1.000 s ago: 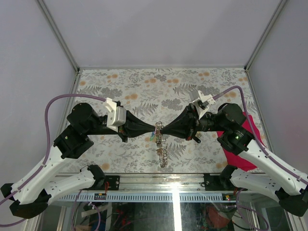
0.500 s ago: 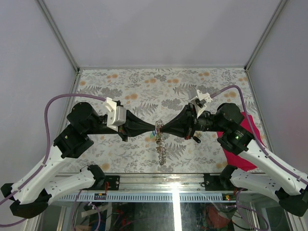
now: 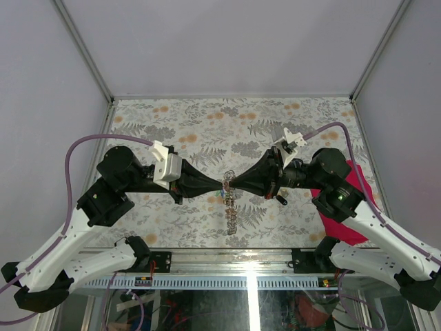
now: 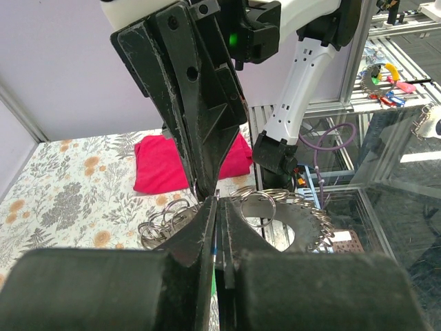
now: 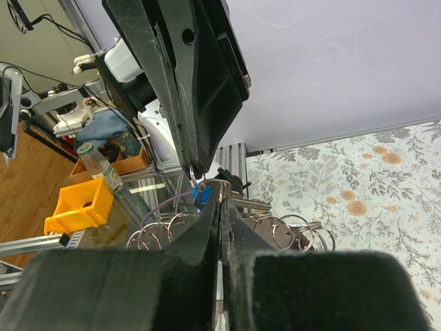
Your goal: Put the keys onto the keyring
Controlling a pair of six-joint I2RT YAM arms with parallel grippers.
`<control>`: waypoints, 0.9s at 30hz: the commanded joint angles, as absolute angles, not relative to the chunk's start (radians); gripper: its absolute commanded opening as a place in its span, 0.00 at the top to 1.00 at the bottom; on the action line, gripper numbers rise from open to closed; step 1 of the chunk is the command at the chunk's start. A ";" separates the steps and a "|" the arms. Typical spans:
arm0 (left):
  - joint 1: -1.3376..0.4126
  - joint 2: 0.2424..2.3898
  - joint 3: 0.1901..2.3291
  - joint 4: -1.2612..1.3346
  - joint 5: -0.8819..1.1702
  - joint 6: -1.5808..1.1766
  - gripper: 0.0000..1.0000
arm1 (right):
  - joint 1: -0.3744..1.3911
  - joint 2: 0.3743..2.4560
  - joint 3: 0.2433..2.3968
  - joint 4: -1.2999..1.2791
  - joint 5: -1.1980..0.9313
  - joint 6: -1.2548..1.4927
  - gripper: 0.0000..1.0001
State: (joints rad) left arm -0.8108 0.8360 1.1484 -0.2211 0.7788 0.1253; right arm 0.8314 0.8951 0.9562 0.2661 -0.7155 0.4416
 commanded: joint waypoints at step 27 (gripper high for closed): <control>-0.807 0.828 1.165 -0.203 0.735 0.131 1.00 | 0.834 0.880 0.986 0.413 -0.812 0.425 1.00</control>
